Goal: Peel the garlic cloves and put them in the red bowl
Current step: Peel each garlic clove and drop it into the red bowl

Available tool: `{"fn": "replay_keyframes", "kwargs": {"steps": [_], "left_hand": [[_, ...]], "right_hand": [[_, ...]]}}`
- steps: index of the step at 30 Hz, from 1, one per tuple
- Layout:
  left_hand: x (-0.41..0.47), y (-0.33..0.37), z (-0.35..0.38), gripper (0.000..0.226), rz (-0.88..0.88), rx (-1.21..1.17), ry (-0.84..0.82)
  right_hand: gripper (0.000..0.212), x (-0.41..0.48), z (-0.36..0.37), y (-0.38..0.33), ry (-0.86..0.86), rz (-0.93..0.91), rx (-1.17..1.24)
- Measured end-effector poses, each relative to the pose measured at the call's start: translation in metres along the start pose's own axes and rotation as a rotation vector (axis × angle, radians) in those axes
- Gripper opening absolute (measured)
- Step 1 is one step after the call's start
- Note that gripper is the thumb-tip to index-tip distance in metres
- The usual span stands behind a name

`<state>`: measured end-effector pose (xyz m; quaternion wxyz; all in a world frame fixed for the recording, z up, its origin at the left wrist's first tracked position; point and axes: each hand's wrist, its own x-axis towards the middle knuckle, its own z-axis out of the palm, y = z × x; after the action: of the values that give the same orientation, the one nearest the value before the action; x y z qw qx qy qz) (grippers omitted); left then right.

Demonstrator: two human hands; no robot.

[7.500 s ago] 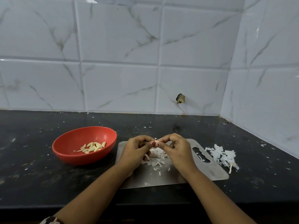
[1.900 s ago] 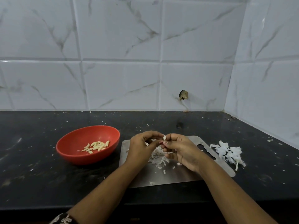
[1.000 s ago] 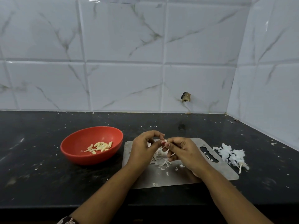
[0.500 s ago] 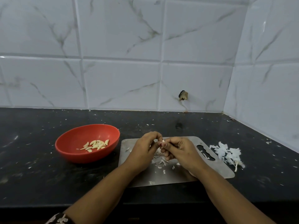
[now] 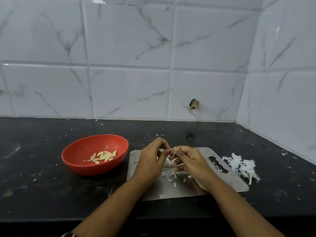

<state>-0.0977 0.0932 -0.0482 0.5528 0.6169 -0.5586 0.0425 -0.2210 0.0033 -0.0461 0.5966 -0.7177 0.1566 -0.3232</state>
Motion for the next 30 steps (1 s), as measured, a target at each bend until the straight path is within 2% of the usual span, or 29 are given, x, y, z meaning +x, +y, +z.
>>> {"fn": "replay_keyframes", "kwargs": {"steps": [3, 11, 15, 21, 25, 30], "left_hand": [[0.000, 0.006, -0.005, 0.016, 0.012, -0.021, 0.012], [-0.003, 0.011, -0.009, 0.014, 0.051, 0.215, -0.006], [-0.004, 0.013, -0.008, 0.013, 0.027, 0.194, 0.011], [-0.004, 0.015, -0.009, 0.011, 0.037, 0.130, 0.019], [-0.003, 0.016, -0.009, 0.011, -0.002, 0.040, 0.034], [-0.001, 0.013, -0.007, 0.012, -0.060, 0.048, 0.050]], "right_hand": [[0.026, -0.001, 0.000, 0.001, -0.014, 0.002, -0.059], [0.025, -0.002, 0.004, 0.003, -0.010, -0.049, -0.201], [0.027, -0.005, 0.005, 0.000, 0.002, -0.130, -0.357], [0.027, -0.007, 0.006, -0.001, 0.021, -0.189, -0.451], [0.026, -0.007, 0.006, -0.001, 0.025, -0.171, -0.395], [0.029, -0.004, 0.005, 0.000, 0.015, -0.111, -0.256]]}}
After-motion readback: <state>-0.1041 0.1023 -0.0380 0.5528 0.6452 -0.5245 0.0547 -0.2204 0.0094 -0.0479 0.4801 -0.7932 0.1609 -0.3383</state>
